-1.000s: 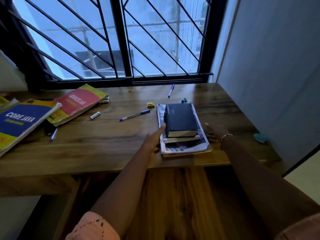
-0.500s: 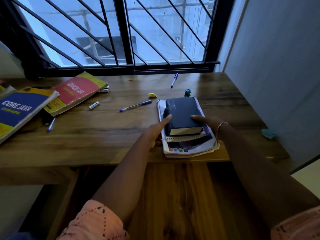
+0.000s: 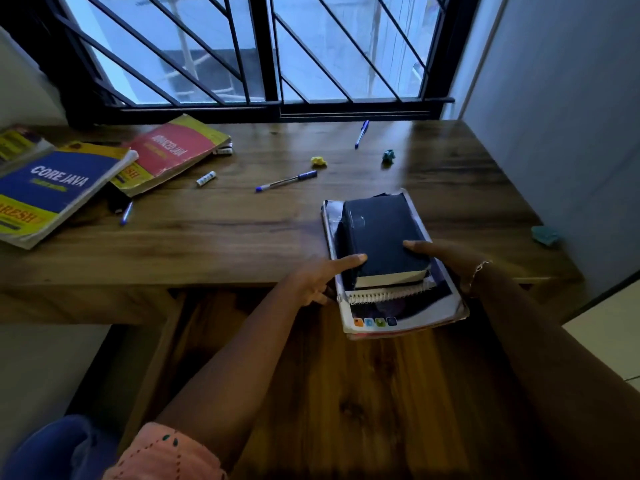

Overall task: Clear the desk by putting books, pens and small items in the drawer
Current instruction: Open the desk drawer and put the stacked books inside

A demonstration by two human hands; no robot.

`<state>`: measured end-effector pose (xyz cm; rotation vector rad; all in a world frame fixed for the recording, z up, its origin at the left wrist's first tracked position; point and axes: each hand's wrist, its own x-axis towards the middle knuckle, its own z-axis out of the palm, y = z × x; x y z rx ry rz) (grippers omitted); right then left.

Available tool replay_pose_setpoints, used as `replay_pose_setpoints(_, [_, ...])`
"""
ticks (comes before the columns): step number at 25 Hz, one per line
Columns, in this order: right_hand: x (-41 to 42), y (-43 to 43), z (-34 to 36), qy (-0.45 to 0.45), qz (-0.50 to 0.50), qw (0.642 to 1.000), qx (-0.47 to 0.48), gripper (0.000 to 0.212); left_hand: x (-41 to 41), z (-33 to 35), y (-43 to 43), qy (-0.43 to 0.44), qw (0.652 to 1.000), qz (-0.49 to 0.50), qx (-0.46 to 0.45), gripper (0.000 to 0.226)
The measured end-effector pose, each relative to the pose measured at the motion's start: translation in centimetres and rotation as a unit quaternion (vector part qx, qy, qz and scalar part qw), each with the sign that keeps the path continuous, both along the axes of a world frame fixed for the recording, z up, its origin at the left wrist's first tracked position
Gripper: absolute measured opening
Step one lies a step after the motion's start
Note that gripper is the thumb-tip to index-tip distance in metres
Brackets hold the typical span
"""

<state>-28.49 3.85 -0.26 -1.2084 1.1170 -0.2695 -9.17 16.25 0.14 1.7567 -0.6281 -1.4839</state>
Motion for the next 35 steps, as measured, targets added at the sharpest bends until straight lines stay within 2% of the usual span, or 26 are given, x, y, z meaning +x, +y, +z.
replay_pose_setpoints(3, [-1.0,2.2,-0.5,0.003,0.036,0.999,-0.024,0.085,-0.9,0.0,3.5,0.041,0.999,-0.012,0.014,0.109])
replay_pose_setpoints(5, [-1.5,3.4,-0.2,0.011,0.085,0.995,-0.045,0.084,-2.2,-0.4,5.8,0.070,0.997,0.010,0.026,0.083])
replay_pose_setpoints(7, [-1.4,4.1,0.8,0.027,0.170,0.981,-0.093,0.086,-4.4,-0.6,8.4,0.142,0.984,0.090,0.055,0.063])
replay_pose_setpoints(10, [0.9,4.7,2.1,0.095,0.335,0.918,-0.190,0.103,-7.6,-0.6,11.5,0.307,0.921,0.210,0.111,0.049])
replay_pose_setpoints(12, [3.4,5.5,2.0,0.139,0.419,0.870,-0.218,0.101,-8.7,-0.3,13.3,0.367,0.875,0.290,0.123,0.036])
replay_pose_setpoints(17, [9.2,8.8,-0.9,0.120,0.510,0.839,-0.147,0.072,-8.0,-0.5,16.6,0.395,0.818,0.401,0.115,0.034])
replay_pose_setpoints(20, [12.0,9.9,-3.2,0.141,0.521,0.835,-0.108,0.056,-6.9,-0.3,17.6,0.389,0.799,0.439,0.130,0.034])
replay_pose_setpoints(23, [14.3,11.1,-4.9,0.176,0.551,0.810,-0.097,0.048,-6.2,-0.7,18.6,0.399,0.775,0.466,0.154,0.032])
replay_pose_setpoints(25, [15.1,11.9,-6.2,0.198,0.571,0.791,-0.094,0.053,-6.1,-1.5,19.2,0.403,0.778,0.452,0.169,0.034])
replay_pose_setpoints(28, [15.2,13.2,-8.0,0.215,0.568,0.790,-0.090,0.059,-5.8,-1.6,19.2,0.383,0.796,0.438,0.169,0.031])
replay_pose_setpoints(30, [15.2,13.8,-8.8,0.210,0.559,0.796,-0.099,0.065,-5.5,-0.6,18.8,0.348,0.822,0.428,0.141,0.023])
replay_pose_setpoints(35, [14.7,15.5,-8.7,0.180,0.521,0.829,-0.096,0.064,-5.3,0.5,21.3,0.242,0.899,0.347,0.113,0.049])
